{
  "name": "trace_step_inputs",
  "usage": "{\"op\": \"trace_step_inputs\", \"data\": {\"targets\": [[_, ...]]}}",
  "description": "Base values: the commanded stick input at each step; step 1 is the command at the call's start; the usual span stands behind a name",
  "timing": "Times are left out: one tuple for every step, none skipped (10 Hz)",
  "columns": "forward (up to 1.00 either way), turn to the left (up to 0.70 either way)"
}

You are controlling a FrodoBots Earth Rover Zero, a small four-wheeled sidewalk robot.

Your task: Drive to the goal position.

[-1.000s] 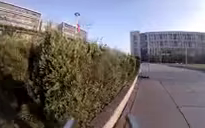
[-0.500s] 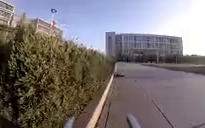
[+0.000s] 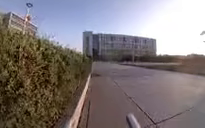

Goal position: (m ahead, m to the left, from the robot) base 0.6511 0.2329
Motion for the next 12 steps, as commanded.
{"op": "trace_step_inputs", "data": {"targets": [[0.7, 0.0], [0.7, 0.0], [0.7, 0.01], [0.7, 0.11], [0.7, 0.14], [0.7, 0.14], [0.7, 0.14], [0.7, 0.14], [0.7, 0.14], [0.7, 0.14], [0.7, 0.0], [0.7, 0.0]]}}
